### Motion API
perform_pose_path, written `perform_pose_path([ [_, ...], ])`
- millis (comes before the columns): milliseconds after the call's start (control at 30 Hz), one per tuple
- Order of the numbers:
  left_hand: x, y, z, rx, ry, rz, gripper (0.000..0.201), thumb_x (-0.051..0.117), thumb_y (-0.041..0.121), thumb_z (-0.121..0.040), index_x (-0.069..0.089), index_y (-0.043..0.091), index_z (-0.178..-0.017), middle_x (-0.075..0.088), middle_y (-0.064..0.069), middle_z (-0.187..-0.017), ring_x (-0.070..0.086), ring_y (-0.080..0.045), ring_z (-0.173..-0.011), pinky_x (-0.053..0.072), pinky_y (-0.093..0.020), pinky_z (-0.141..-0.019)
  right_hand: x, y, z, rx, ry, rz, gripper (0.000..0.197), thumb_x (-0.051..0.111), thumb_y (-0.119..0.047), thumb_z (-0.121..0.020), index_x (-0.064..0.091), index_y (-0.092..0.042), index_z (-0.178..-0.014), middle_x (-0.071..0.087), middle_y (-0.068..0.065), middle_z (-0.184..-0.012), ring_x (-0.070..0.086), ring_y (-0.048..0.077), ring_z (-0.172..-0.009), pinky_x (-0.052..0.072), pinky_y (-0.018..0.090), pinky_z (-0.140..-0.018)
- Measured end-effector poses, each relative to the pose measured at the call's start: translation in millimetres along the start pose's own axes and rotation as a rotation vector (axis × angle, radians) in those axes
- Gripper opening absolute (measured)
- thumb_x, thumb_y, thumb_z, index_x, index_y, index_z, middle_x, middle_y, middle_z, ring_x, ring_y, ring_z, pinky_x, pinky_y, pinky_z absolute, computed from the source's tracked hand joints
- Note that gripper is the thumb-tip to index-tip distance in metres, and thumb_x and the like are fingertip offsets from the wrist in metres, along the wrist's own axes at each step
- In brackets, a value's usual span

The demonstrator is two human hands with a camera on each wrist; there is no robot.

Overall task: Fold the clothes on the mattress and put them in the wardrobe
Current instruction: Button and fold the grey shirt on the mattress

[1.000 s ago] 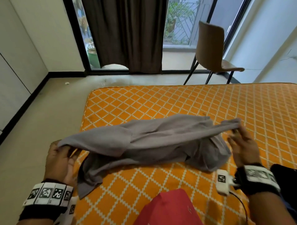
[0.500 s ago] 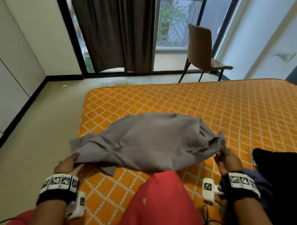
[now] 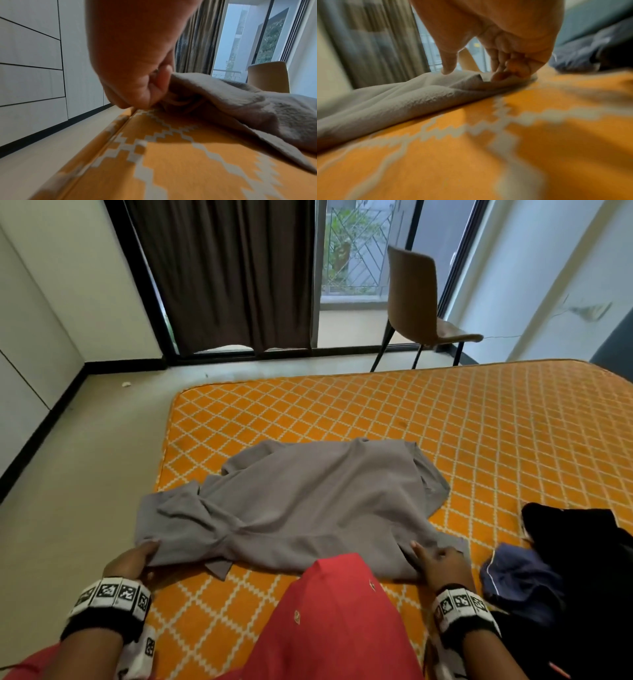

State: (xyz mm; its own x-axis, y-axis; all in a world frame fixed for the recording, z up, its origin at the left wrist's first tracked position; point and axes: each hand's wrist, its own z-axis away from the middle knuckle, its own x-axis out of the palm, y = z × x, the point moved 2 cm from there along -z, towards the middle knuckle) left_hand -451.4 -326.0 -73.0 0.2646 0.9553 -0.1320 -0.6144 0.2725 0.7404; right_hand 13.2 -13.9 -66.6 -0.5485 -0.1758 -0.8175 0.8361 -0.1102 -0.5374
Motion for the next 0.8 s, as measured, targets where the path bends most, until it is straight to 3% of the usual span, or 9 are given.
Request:
perform_pose_path([
  [133, -2.3, 10.9, 5.5, 0.123, 0.001, -0.177, 0.044, 0.065, 0.034, -0.092, 0.063, -0.002, -0.118, 0.063, -0.022, -0.118, 0.062, -0.039, -0.100, 0.048, -0.038, -0.082, 7.9, -16.2, -16.3, -0.020, -0.024, -0.038, 0.032, 0.070, -0.030, -0.086, 0.069, -0.002, -0.102, 0.069, 0.024, -0.102, 0.063, 0.039, -0.097, 0.044, 0.033, -0.074],
  [200, -4.8, 23.9, 13.9, 0.286, 0.062, -0.234, 0.028, 0.062, 0.029, -0.094, 0.068, 0.002, -0.100, 0.067, -0.016, -0.087, 0.061, -0.031, -0.071, 0.046, -0.031, -0.061, -5.3, -27.9, -20.9, -0.075, 0.069, -0.149, 0.018, 0.068, -0.020, -0.088, 0.071, -0.003, -0.093, 0.070, 0.022, -0.095, 0.064, 0.038, -0.090, 0.044, 0.033, -0.072],
  [300, -14.1, 41.4, 28.7, 0.402, 0.024, 0.164, 0.023, 0.052, 0.011, -0.098, 0.057, 0.020, -0.077, 0.053, 0.006, -0.043, 0.045, -0.006, -0.033, 0.037, -0.013, -0.035, -41.5, -43.4, -23.6, -0.107, 0.186, -0.468, 0.008, 0.061, -0.011, -0.093, 0.063, -0.004, -0.090, 0.063, 0.021, -0.081, 0.058, 0.023, -0.070, 0.043, 0.026, -0.055],
  [367, -22.8, 58.6, 42.7, 0.378, -0.092, 0.385, 0.030, 0.040, 0.007, -0.102, 0.046, 0.021, -0.076, 0.057, 0.009, -0.044, 0.055, -0.003, -0.037, 0.048, -0.015, -0.039, -67.1, -49.5, -27.7, -0.051, 0.114, -0.737, 0.005, 0.050, -0.006, -0.099, 0.054, -0.006, -0.095, 0.054, 0.016, -0.066, 0.053, 0.014, -0.045, 0.039, 0.018, -0.035],
  [433, -31.6, 71.8, 45.4, 0.331, -0.188, 0.433, 0.029, 0.035, 0.009, -0.103, 0.045, 0.017, -0.077, 0.060, 0.005, -0.048, 0.061, -0.008, -0.043, 0.057, -0.023, -0.048, -90.7, -52.5, -30.1, 0.025, 0.022, -0.957, 0.017, 0.041, -0.005, -0.102, 0.049, -0.013, -0.089, 0.053, 0.005, -0.050, 0.048, 0.005, -0.033, 0.036, 0.014, -0.032],
  [533, -32.9, 82.8, 58.9, 0.301, -0.259, 0.071, 0.028, 0.045, 0.032, -0.103, 0.058, 0.014, -0.085, 0.058, -0.003, -0.051, 0.048, -0.012, -0.038, 0.058, -0.032, -0.053, -113.1, -57.0, -11.9, 0.073, -0.208, -0.997, 0.019, 0.056, -0.021, -0.093, 0.043, -0.015, -0.080, 0.046, 0.000, -0.042, 0.045, 0.012, -0.030, 0.034, 0.016, -0.034],
  [600, -34.9, 76.7, 60.3, 0.302, -0.307, -0.432, 0.033, 0.054, 0.041, -0.097, 0.059, 0.011, -0.085, 0.042, -0.007, -0.049, 0.036, -0.014, -0.035, 0.052, -0.033, -0.055, -117.0, -50.2, 7.2, 0.043, -0.378, -0.625, 0.030, 0.068, -0.030, -0.085, 0.048, -0.008, -0.077, 0.042, 0.003, -0.041, 0.039, 0.014, -0.029, 0.028, 0.017, -0.037],
  [700, -42.2, 64.1, 64.8, 0.227, -0.515, -1.135, 0.043, 0.073, 0.044, -0.082, 0.053, 0.007, -0.073, 0.041, -0.008, -0.049, 0.044, -0.020, -0.039, 0.043, -0.026, -0.048, -112.0, -29.6, 18.7, 0.001, -0.466, -0.278, 0.029, 0.058, -0.021, -0.092, 0.065, 0.008, -0.088, 0.057, 0.010, -0.052, 0.050, 0.017, -0.039, 0.039, 0.022, -0.042],
  [800, -29.6, 71.9, 62.7, 0.255, -0.462, -0.968, 0.024, 0.061, 0.029, -0.093, 0.058, 0.007, -0.085, 0.059, -0.016, -0.066, 0.061, -0.025, -0.050, 0.049, -0.027, -0.046, -103.8, -22.8, 6.5, 0.108, -0.436, -0.455, 0.043, 0.062, -0.039, -0.091, 0.060, 0.003, -0.098, 0.057, 0.009, -0.050, 0.052, 0.019, -0.036, 0.042, 0.024, -0.037],
])
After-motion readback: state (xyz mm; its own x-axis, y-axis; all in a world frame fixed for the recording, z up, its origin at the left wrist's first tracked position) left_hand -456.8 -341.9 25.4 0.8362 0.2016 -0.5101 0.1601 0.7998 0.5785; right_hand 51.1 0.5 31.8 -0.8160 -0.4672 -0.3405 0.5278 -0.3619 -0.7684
